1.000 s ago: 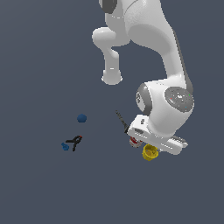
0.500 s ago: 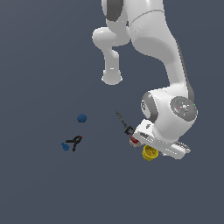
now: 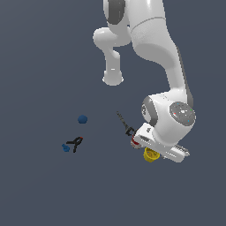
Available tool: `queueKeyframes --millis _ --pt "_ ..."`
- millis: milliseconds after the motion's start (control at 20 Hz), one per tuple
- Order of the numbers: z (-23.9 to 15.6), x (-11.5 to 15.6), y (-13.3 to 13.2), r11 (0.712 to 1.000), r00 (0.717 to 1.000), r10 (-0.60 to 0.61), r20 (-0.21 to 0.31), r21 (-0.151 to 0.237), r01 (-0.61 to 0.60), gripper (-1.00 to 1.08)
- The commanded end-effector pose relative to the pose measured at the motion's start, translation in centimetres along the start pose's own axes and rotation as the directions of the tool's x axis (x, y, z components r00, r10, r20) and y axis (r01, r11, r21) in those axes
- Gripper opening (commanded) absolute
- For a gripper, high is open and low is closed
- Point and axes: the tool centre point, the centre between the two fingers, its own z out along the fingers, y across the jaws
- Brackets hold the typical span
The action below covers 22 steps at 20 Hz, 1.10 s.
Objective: Pick up a designated object from a clutter of objects.
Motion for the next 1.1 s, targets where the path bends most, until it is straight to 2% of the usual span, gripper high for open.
queueKeyframes --millis 0,450,500,950,1000,1050 --pt "1.5 -0.1 0.1 1.000 1.000 0.001 0.001 -0.001 -0.001 1.00" --pt "3.4 0.0 0.0 1.000 1.000 0.002 0.001 -0.001 -0.002 1.00" --pt "3.4 0.0 0.0 1.000 1.000 0.002 0.001 -0.001 -0.002 -1.00" --pt "3.4 0.0 0.0 1.000 1.000 0.002 0.001 -0.001 -0.002 -1.00" --pt "0.1 1.8 -0.8 0.999 0.999 0.011 -0.043 0.036 -0.009 -1.00" --pt "0.1 1.8 -0.8 0.999 0.999 0.011 -0.043 0.036 -0.009 -1.00"
